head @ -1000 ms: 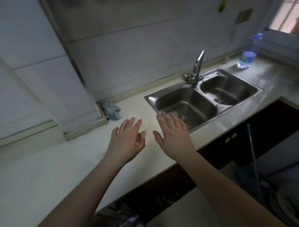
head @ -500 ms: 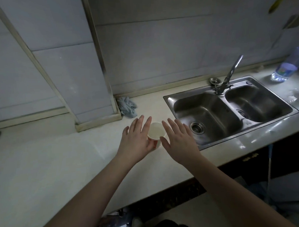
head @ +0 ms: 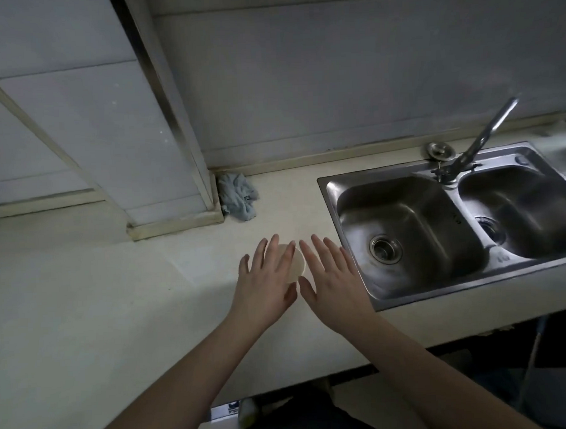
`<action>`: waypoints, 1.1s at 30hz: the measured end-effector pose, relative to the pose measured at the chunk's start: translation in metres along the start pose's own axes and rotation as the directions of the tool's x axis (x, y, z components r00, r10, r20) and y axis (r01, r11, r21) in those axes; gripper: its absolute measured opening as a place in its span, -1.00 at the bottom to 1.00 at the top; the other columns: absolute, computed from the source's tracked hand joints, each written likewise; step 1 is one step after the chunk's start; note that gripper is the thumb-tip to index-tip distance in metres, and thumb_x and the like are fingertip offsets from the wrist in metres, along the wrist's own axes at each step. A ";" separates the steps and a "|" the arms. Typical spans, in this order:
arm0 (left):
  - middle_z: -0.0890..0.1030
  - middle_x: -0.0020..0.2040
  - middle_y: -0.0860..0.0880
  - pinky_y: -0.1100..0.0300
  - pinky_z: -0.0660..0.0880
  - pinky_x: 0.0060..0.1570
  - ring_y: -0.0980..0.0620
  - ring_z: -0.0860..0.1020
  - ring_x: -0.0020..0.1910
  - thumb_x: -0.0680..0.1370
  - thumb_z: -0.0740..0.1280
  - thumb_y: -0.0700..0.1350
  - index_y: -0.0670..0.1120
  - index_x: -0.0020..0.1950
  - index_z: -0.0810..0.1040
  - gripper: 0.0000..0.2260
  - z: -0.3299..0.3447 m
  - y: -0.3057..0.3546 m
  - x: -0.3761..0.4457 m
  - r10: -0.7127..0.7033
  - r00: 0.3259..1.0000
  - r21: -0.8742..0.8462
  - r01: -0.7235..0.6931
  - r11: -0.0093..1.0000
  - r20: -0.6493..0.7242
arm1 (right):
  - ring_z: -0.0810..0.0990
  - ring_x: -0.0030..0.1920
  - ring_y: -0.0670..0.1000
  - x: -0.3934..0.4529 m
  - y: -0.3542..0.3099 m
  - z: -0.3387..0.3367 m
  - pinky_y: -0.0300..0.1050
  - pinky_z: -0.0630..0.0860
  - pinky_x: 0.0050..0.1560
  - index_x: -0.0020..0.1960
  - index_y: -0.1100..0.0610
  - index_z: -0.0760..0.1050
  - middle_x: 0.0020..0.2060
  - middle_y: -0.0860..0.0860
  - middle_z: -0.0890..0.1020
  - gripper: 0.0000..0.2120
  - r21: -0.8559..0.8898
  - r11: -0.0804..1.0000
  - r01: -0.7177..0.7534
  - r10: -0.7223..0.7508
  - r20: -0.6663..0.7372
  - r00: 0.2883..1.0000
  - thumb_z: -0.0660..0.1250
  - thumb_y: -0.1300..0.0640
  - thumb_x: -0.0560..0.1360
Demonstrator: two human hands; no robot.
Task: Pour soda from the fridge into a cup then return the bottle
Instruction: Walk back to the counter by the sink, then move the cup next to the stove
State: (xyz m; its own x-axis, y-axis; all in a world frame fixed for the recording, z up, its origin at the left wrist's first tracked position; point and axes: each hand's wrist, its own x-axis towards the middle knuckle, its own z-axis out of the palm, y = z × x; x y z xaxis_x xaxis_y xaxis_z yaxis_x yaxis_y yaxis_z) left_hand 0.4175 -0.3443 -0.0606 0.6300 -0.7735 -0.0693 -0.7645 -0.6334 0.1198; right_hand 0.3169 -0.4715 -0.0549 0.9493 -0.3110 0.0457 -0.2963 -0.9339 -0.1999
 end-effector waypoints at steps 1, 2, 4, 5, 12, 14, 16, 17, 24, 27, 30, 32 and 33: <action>0.10 0.58 -0.15 -0.24 0.27 0.38 -0.19 0.13 0.54 0.55 0.23 0.15 0.00 0.57 0.06 -0.34 0.003 0.002 0.003 -0.016 1.000 0.008 0.016 1.000 -0.004 | 0.15 0.51 0.12 0.002 0.006 0.002 0.08 0.07 0.48 0.53 0.05 0.12 0.50 0.09 0.22 -0.44 0.011 1.000 0.020 -0.020 0.014 1.000 -0.01 -0.13 0.59; 0.10 0.58 -0.15 -0.25 0.29 0.36 -0.20 0.13 0.54 0.54 0.25 0.16 0.01 0.57 0.05 -0.32 0.006 0.005 0.006 -0.033 0.999 0.018 0.033 0.999 -0.003 | 0.16 0.50 0.13 0.003 0.012 0.005 0.09 0.10 0.48 0.53 0.05 0.13 0.50 0.10 0.23 -0.45 0.014 0.999 0.037 -0.038 0.026 0.999 -0.01 -0.13 0.59; 0.03 0.60 -0.13 -0.25 0.26 0.38 -0.19 0.06 0.56 0.54 0.21 0.22 0.03 0.58 -0.01 -0.30 0.010 0.008 0.011 -0.071 0.997 0.029 0.070 0.997 0.022 | 0.19 0.49 0.14 0.007 0.020 0.009 0.12 0.15 0.47 0.52 0.06 0.16 0.49 0.11 0.26 -0.45 0.014 0.998 0.061 -0.061 0.037 0.997 0.00 -0.12 0.59; -0.02 0.60 -0.12 -0.24 0.23 0.40 -0.18 0.01 0.57 0.54 0.17 0.26 0.03 0.58 -0.05 -0.28 0.011 0.009 0.014 -0.084 0.996 0.032 0.083 0.996 0.036 | 0.20 0.49 0.14 0.009 0.023 0.011 0.13 0.17 0.46 0.52 0.06 0.17 0.48 0.11 0.26 -0.45 0.019 0.997 0.070 -0.071 0.042 0.997 0.01 -0.12 0.58; 0.04 0.55 -0.12 -0.16 0.35 0.30 -0.18 0.09 0.52 0.51 0.21 0.31 0.00 0.57 -0.07 -0.22 0.013 0.011 0.031 -0.129 0.973 0.060 0.119 0.991 0.190 | 0.18 0.50 0.15 0.024 0.031 0.014 0.11 0.15 0.47 0.54 0.03 0.10 0.49 0.11 0.25 -0.46 0.033 0.991 0.131 -0.133 0.064 0.989 0.00 -0.11 0.60; 0.22 0.43 -0.08 -0.04 0.47 0.15 -0.12 0.27 0.39 0.50 0.27 0.26 -0.02 0.52 0.07 -0.28 0.013 0.011 0.033 -0.122 0.980 0.044 0.116 0.992 0.155 | 0.18 0.49 0.15 0.027 0.032 0.015 0.12 0.16 0.47 0.53 0.04 0.13 0.49 0.12 0.25 -0.46 0.040 0.990 0.137 -0.139 0.069 0.988 0.01 -0.12 0.60; 0.30 0.34 -0.04 0.05 0.50 0.06 -0.08 0.35 0.29 0.48 0.32 0.23 -0.02 0.48 0.16 -0.32 0.013 0.010 0.035 -0.130 0.983 0.002 0.130 0.991 0.127 | 0.19 0.49 0.15 0.029 0.033 0.016 0.13 0.18 0.46 0.52 0.06 0.16 0.49 0.13 0.25 -0.46 0.043 0.988 0.147 -0.150 0.073 0.986 0.01 -0.13 0.60; 0.31 0.32 -0.04 0.06 0.50 0.04 -0.07 0.36 0.28 0.47 0.33 0.22 -0.01 0.47 0.19 -0.33 0.012 0.010 0.036 -0.141 0.983 -0.021 0.145 0.989 0.121 | 0.20 0.49 0.16 0.030 0.034 0.016 0.14 0.18 0.46 0.52 0.06 0.17 0.49 0.13 0.25 -0.46 0.039 0.988 0.152 -0.155 0.075 0.985 0.00 -0.14 0.60; 0.33 0.31 0.00 0.09 0.51 -0.02 -0.05 0.37 0.27 0.45 0.35 0.23 0.07 0.43 0.21 -0.36 0.000 -0.010 0.022 -0.245 0.960 -0.078 0.256 0.964 0.133 | 0.17 0.50 0.16 0.038 0.030 0.016 0.13 0.14 0.46 0.53 0.06 0.11 0.51 0.13 0.21 -0.44 0.033 0.986 0.166 -0.169 0.091 0.981 -0.06 -0.14 0.59; 0.33 0.29 0.01 0.08 0.53 -0.03 -0.04 0.37 0.26 0.44 0.35 0.24 0.08 0.42 0.23 -0.37 -0.006 -0.030 0.008 -0.294 0.949 -0.066 0.303 0.951 0.118 | 0.17 0.50 0.16 0.044 0.018 0.018 0.13 0.14 0.46 0.54 0.07 0.09 0.51 0.13 0.20 -0.43 0.033 0.985 0.169 -0.172 0.106 0.979 -0.07 -0.14 0.59; 0.34 0.27 0.02 0.07 0.54 -0.07 -0.03 0.38 0.24 0.43 0.35 0.26 0.09 0.40 0.25 -0.38 -0.013 -0.054 -0.003 -0.330 0.940 -0.057 0.336 0.940 0.091 | 0.20 0.49 0.17 0.048 -0.002 0.018 0.13 0.17 0.45 0.53 0.08 0.12 0.50 0.14 0.23 -0.43 0.037 0.985 0.166 -0.169 0.110 0.979 -0.05 -0.13 0.58; 0.34 0.24 0.02 0.06 0.54 -0.09 -0.02 0.39 0.23 0.41 0.35 0.27 0.10 0.38 0.26 -0.39 -0.017 -0.073 -0.010 -0.355 0.932 -0.072 0.360 0.930 0.073 | 0.20 0.49 0.17 0.051 -0.017 0.019 0.13 0.16 0.44 0.53 0.08 0.12 0.49 0.14 0.24 -0.43 0.038 0.985 0.170 -0.173 0.110 0.979 -0.04 -0.13 0.58; 0.35 0.22 0.03 0.05 0.55 -0.11 -0.02 0.40 0.21 0.41 0.35 0.28 0.10 0.37 0.28 -0.39 -0.019 -0.083 -0.014 -0.367 0.928 -0.082 0.371 0.925 0.062 | 0.20 0.49 0.17 0.053 -0.026 0.021 0.13 0.16 0.44 0.53 0.08 0.13 0.49 0.14 0.24 -0.43 0.038 0.984 0.174 -0.177 0.112 0.978 -0.03 -0.13 0.58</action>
State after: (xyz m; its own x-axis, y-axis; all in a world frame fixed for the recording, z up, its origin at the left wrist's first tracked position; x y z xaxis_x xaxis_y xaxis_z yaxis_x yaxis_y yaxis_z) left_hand 0.4746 -0.2810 -0.0504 0.8566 -0.4872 -0.1701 -0.4623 -0.8709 0.1667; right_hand 0.3768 -0.4603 -0.0676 0.9924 -0.1192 -0.0295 -0.1228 -0.9664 -0.2259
